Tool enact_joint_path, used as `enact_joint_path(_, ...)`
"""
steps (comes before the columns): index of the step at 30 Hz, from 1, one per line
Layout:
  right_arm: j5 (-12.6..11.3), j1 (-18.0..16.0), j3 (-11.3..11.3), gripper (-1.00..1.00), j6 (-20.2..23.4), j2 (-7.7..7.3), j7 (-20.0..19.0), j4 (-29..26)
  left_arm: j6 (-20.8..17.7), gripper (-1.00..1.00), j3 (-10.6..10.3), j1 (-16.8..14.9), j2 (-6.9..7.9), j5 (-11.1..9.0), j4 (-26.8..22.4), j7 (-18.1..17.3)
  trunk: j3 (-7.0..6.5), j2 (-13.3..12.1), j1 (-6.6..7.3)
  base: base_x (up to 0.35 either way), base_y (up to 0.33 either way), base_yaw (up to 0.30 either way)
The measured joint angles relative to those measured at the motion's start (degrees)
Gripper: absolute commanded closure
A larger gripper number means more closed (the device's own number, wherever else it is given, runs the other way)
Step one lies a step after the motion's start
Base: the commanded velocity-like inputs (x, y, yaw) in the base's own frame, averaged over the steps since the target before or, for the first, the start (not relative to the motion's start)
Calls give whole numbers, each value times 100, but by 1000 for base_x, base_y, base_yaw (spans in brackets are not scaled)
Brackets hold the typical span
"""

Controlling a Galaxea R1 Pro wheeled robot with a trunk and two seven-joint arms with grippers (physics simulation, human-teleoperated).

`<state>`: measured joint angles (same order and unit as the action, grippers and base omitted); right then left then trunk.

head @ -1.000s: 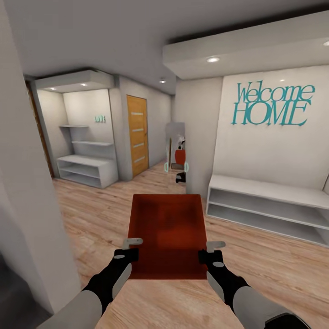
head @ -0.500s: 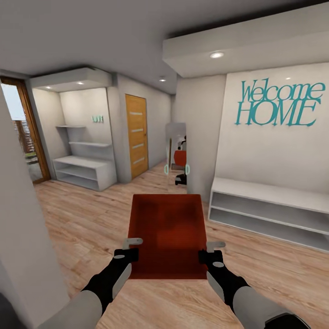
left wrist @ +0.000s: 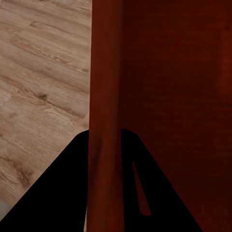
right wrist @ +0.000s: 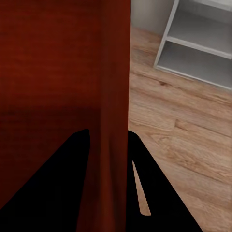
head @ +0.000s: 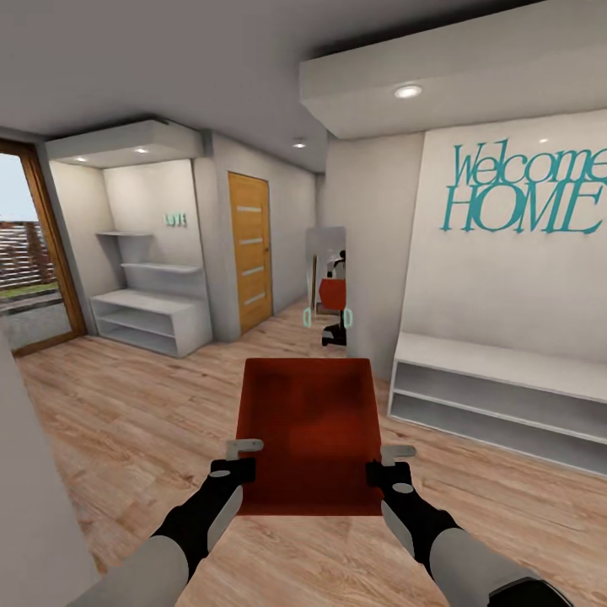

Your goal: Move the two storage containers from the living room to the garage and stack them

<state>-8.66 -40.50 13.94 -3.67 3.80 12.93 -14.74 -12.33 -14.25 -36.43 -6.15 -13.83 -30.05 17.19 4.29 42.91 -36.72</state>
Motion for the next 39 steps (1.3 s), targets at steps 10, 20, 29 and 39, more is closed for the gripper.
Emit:
enact_joint_path(10,0,0,0,100,1,0,1,0,1,100,1,-1,0,2,3,-4,0,0,0,325,-82,0)
enact_joint_path(20,0,-1,-1,100,0,1,0,1,-3,100,2,0,1,5,-2,-4,0,0,0,325,-86,92)
enact_joint_path(29,1,-1,-2,100,0,1,0,-2,-4,100,3,-1,1,7,-4,-4,0,0,0,324,-86,264)
enact_joint_path(39,0,-2,0,100,1,1,0,0,-5,100,6,1,1,8,-7,-4,0,0,0,325,-86,269)
